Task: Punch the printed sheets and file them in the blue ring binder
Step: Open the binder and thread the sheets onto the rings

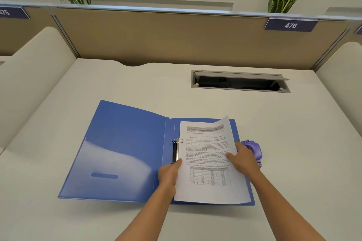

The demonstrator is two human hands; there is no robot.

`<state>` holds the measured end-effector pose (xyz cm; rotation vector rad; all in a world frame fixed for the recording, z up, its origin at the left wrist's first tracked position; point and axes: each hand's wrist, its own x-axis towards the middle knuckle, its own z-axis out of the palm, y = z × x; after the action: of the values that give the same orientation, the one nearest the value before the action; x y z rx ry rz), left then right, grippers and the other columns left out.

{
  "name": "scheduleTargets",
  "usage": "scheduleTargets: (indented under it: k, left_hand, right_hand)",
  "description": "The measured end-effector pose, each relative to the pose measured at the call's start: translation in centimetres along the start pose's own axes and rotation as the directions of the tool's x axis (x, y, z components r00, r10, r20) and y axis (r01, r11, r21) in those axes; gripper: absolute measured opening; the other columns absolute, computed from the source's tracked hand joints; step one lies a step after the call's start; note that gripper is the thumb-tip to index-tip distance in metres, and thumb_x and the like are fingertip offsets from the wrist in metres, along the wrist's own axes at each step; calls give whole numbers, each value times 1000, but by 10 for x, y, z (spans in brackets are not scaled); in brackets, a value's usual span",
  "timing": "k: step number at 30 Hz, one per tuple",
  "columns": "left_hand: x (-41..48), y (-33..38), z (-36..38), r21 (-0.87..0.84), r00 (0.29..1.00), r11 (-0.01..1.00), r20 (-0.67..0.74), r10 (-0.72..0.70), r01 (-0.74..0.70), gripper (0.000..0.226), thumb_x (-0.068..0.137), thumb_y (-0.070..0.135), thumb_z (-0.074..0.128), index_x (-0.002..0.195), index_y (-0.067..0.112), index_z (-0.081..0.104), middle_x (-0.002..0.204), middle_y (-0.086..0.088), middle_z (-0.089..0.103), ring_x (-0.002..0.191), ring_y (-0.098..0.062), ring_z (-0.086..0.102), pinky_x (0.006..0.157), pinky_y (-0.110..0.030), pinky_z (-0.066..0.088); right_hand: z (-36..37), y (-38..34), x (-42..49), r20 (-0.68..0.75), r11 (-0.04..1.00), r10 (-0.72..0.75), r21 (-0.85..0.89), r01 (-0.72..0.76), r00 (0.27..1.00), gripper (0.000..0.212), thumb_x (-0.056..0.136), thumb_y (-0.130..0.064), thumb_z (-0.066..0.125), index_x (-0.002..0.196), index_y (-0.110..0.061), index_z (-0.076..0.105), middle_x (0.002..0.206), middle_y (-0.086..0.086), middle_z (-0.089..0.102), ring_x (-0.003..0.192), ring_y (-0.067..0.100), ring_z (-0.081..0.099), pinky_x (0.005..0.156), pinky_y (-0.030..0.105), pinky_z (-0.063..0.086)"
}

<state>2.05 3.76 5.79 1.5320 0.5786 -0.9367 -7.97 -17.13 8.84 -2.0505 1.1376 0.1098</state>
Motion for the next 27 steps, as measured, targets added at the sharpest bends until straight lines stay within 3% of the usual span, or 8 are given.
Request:
scheduleTargets:
  k: [5,17,22,27]
  left_hand:
    - [-2,2,-1,14,1000,1000,3,-7,7,20,86,22,70,81,3,65,90,-14,72,90,-35,68,84,-49,56]
    - [-4,1,-2,-34,999,999,-33,-30,29,23,87,23,69,96,2,65,97,-16,71,90,-34,67,74,-41,55]
    - [-1,3,-2,-40,992,992,50,-115,117,31,87,25,67,110,4,64,100,-15,72,92,-34,67,76,-44,55]
    - [-2,2,1,-18,990,992,67,-120,122,28,91,24,62,111,4,64,101,-17,71,94,-36,67,82,-48,55]
  right_hand:
    - [13,14,0,-14,999,-10,-40,9,1000,32,89,-20,61,119,-13,51,118,7,63,100,28,62,81,39,52]
    - [25,28,-1,-67,977,-71,198,83,995,44,88,-15,64,128,-13,46,125,6,60,109,24,59,87,34,49]
    - [27,37,0,-64,960,-86,263,100,994,42,87,-14,65,125,-14,46,124,5,60,104,19,59,90,37,50]
    - [32,43,1,-76,949,-109,289,126,991,41,88,-13,64,125,-16,45,122,2,59,101,16,57,88,32,48]
